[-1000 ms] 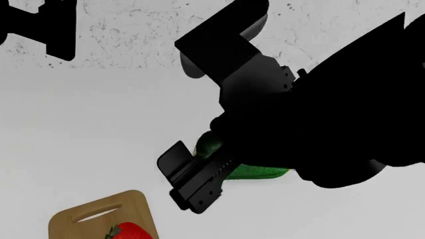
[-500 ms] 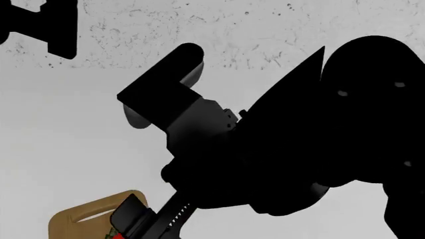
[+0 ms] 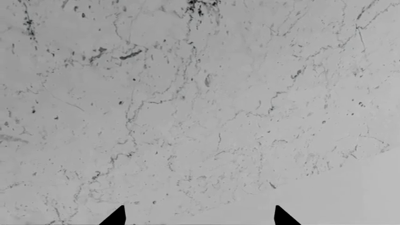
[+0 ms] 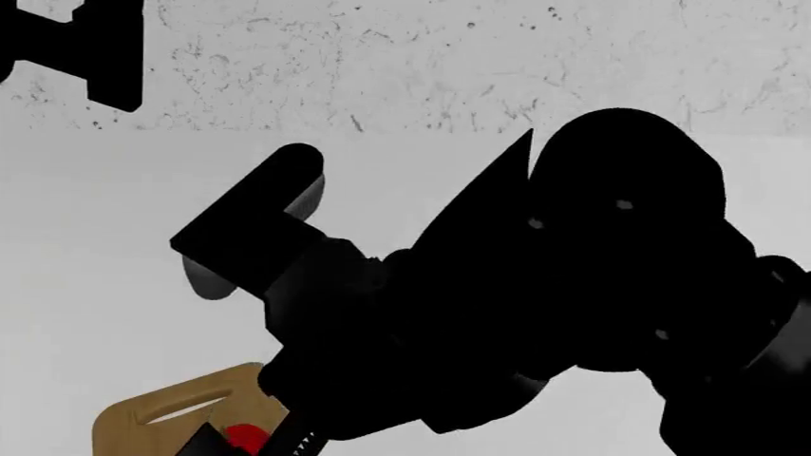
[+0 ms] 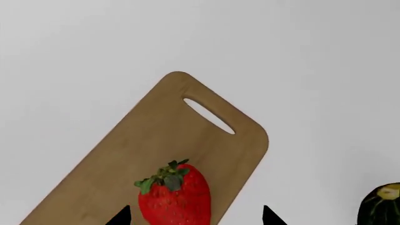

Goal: Clear the non-vegetable object off the cutting board and place the vegetables onto it.

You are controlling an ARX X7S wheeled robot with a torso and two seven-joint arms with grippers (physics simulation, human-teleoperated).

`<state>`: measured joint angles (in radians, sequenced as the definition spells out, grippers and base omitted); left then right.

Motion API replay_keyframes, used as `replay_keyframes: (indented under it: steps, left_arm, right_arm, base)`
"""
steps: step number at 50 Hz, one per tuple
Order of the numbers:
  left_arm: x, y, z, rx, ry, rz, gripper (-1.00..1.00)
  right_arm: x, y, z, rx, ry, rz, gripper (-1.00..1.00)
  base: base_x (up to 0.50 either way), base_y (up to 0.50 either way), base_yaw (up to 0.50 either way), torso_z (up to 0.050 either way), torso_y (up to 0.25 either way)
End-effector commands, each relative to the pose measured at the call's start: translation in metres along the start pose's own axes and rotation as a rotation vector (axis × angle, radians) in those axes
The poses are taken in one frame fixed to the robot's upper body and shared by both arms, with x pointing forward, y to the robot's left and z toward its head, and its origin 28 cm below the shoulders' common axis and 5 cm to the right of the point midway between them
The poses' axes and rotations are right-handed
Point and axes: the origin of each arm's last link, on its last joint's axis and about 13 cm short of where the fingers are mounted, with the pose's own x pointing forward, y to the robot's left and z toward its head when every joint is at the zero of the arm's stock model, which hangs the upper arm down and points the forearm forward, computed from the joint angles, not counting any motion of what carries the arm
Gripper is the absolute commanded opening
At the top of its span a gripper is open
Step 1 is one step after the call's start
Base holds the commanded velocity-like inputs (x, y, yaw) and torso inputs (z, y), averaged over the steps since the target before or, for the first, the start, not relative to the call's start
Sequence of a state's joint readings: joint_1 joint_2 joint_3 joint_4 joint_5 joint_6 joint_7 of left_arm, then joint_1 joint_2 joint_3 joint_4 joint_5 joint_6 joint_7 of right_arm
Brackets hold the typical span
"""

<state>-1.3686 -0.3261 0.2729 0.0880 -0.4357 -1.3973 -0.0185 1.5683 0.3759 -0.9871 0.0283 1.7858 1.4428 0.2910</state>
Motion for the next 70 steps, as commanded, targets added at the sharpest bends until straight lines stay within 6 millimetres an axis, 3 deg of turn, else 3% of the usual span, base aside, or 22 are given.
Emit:
replay_keyframes:
  steps: [1, 14, 44, 45, 55, 70]
  left_arm:
    - [0.000, 0.000, 0.004, -0.029, -0.019, -0.029, 1.00]
    - [0.002, 0.000, 0.003, -0.027, -0.016, -0.027, 1.00]
    - [-0.001, 0.002, 0.002, -0.033, -0.019, -0.021, 1.00]
    - [-0.001, 0.002, 0.002, -0.034, -0.018, -0.021, 1.00]
    - [-0.001, 0.002, 0.001, -0.030, -0.017, -0.020, 1.00]
    - [-0.008, 0.003, 0.010, -0.038, -0.040, -0.023, 1.00]
  right_arm:
    - [0.014, -0.001, 0.004, -0.011, -0.015, 0.065, 1.00]
    - [0.028, -0.003, -0.003, 0.017, -0.013, 0.115, 1.00]
    - [0.041, -0.006, -0.016, 0.063, 0.017, 0.142, 1.00]
    - [0.041, -0.006, -0.016, 0.061, 0.018, 0.137, -1.00]
    - [0.034, -0.001, -0.017, 0.049, 0.032, 0.125, -1.00]
    - [-0.019, 0.011, -0.019, 0.083, 0.017, -0.031, -1.00]
  base:
    - [0.00, 0.00, 0.00, 0.000, 0.000]
    - [0.00, 0.00, 0.00, 0.000, 0.000]
    - [0.00, 0.00, 0.00, 0.000, 0.000]
    - [0.00, 0.00, 0.00, 0.000, 0.000]
    - [0.00, 0.00, 0.00, 0.000, 0.000]
    - [0.00, 0.00, 0.00, 0.000, 0.000]
